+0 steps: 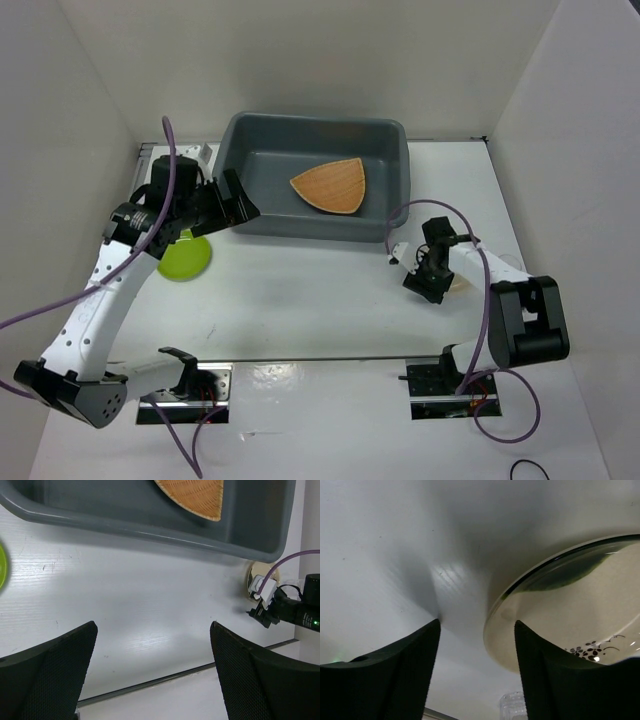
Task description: Place the mixed dishes into the plastic bin
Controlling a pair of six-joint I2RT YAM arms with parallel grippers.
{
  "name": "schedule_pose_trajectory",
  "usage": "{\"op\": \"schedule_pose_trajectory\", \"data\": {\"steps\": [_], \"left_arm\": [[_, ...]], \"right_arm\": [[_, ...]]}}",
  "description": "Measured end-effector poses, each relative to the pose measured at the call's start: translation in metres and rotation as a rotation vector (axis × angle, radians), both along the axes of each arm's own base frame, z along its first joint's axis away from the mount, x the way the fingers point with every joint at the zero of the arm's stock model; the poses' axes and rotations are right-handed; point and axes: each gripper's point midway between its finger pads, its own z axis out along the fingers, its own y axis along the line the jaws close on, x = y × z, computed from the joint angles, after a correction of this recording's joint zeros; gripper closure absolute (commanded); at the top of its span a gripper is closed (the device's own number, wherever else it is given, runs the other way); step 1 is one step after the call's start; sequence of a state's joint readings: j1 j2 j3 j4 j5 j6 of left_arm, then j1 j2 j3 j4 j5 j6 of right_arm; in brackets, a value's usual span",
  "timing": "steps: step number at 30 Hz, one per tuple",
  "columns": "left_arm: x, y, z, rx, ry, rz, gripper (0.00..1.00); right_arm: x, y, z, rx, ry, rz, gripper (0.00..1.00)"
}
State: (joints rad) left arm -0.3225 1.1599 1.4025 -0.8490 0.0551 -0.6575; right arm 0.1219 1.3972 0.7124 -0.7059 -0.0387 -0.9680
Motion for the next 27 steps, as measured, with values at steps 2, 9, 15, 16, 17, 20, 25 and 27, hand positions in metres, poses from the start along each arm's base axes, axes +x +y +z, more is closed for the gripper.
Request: {"op": "schedule_pose_trajectory", "data": {"steps": [2, 9, 15, 16, 17, 20, 25, 27], "left_arm": [[0.000, 0.002, -0.002, -0.005, 0.005, 0.004, 0.00], [-0.003, 0.004, -0.008, -0.019, 0.024, 0.000, 0.00], [-0.010, 0.007, -0.006, -0.032, 0.012, 0.001, 0.00], [-0.011, 0.008, -0.006, -0.033, 0.009, 0.003, 0.00], [-0.012, 0.009, -0.005, -0.034, 0.006, 0.003, 0.00], [-0.015, 0.009, -0.003, -0.040, -0.003, 0.001, 0.00], [-0.019, 0.007, 0.001, -0.054, -0.013, -0.012, 0.00], [-0.019, 0.006, 0.002, -0.059, -0.013, -0.016, 0.00]], "right_arm": [[0.003, -0.001, -0.003, -0.008, -0.005, -0.003, 0.45], [0.013, -0.010, -0.006, -0.068, -0.008, -0.021, 0.65], [0.030, -0.016, 0.001, -0.112, -0.063, -0.059, 1.00], [0.034, -0.015, 0.003, -0.111, -0.073, -0.068, 1.00], [0.036, -0.014, 0.004, -0.107, -0.080, -0.074, 1.00], [0.042, -0.012, 0.012, -0.092, -0.103, -0.097, 1.00], [0.040, -0.004, 0.055, -0.038, -0.182, -0.110, 1.00], [0.045, 0.006, 0.084, 0.010, -0.253, -0.104, 1.00]]}}
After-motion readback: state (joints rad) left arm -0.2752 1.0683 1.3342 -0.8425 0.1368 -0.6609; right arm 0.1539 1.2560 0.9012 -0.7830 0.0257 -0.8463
